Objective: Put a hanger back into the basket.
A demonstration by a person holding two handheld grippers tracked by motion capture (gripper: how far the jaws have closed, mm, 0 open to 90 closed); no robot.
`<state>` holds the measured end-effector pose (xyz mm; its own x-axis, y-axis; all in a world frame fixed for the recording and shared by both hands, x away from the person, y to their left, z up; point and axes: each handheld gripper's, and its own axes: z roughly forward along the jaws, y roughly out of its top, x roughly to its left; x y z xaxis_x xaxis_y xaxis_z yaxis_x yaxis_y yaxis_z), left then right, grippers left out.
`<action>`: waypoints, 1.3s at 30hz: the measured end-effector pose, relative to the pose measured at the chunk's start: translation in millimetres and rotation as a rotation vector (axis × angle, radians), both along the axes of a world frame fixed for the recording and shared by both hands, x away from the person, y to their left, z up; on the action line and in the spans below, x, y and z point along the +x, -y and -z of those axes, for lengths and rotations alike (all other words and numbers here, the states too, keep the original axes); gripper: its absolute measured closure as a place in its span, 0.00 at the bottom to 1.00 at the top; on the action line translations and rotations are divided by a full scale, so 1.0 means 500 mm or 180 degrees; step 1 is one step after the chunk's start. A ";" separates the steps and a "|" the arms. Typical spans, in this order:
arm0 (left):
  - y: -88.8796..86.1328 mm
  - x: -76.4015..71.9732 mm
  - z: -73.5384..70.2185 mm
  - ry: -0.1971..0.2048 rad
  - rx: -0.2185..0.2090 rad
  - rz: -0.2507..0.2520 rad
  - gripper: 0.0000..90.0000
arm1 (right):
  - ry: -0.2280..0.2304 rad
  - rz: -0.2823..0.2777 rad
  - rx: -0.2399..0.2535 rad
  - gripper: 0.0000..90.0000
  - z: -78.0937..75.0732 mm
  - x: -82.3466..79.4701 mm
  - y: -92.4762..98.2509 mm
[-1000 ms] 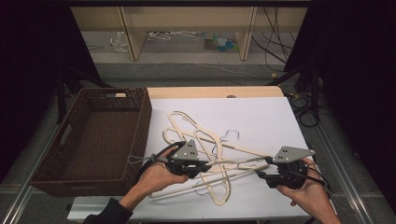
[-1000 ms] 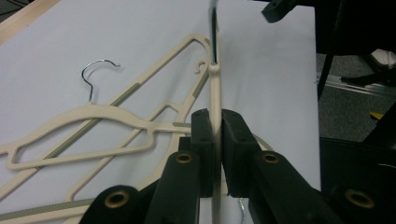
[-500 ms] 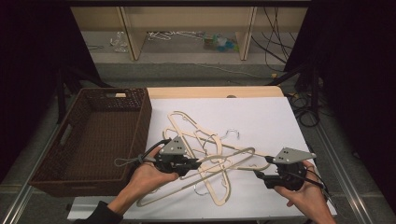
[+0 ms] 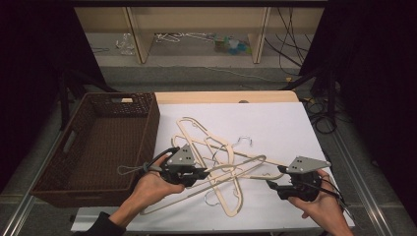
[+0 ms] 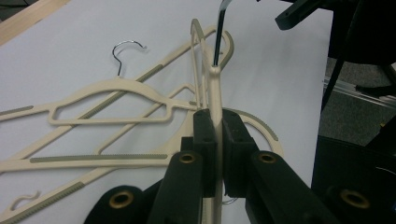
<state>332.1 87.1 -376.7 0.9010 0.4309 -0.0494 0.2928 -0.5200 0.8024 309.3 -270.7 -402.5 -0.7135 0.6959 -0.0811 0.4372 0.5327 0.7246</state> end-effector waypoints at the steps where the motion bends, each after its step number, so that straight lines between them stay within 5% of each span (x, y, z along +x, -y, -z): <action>1: -0.003 0.000 -0.004 0.0005 -0.0020 -0.0009 0.95 | 0.0001 -0.0001 0.0001 0.44 0.000 0.000 0.000; 5: -0.025 -0.003 -0.035 0.0040 -0.0189 -0.0076 0.95 | 0.0002 -0.0003 -0.0002 0.44 0.001 0.000 -0.001; 15: -0.121 -0.021 -0.150 -0.0014 -0.0931 -0.0306 0.95 | -0.0041 -0.0047 -0.0029 0.43 0.011 0.000 -0.011; 20: -0.180 -0.019 -0.203 0.0086 -0.1107 -0.0474 0.95 | -0.0081 -0.0076 -0.0035 0.43 0.014 -0.002 -0.016; 27: -0.308 0.005 -0.252 0.0434 -0.1064 -0.1002 0.95 | -0.0062 -0.0072 -0.0037 0.43 0.015 0.000 -0.013; 28: -0.351 0.031 -0.263 0.1069 -0.0620 -0.0978 0.95 | -0.0063 -0.0071 -0.0035 0.43 0.014 0.000 -0.013; 29: -0.354 0.019 -0.254 0.0649 -0.1013 -0.1109 0.95 | -0.0077 -0.0072 -0.0032 0.43 0.014 0.000 -0.013; 30: -0.369 0.018 -0.252 0.0563 -0.1064 -0.1212 0.95 | -0.0086 -0.0074 -0.0032 0.43 0.015 0.001 -0.013; 32: -0.399 0.030 -0.248 0.0698 -0.0994 -0.1256 0.95 | -0.0088 -0.0071 -0.0033 0.43 0.017 0.001 -0.014; 39: -0.483 0.064 -0.204 0.0676 -0.0854 -0.1544 0.95 | -0.0099 -0.0072 -0.0024 0.43 0.018 0.003 -0.015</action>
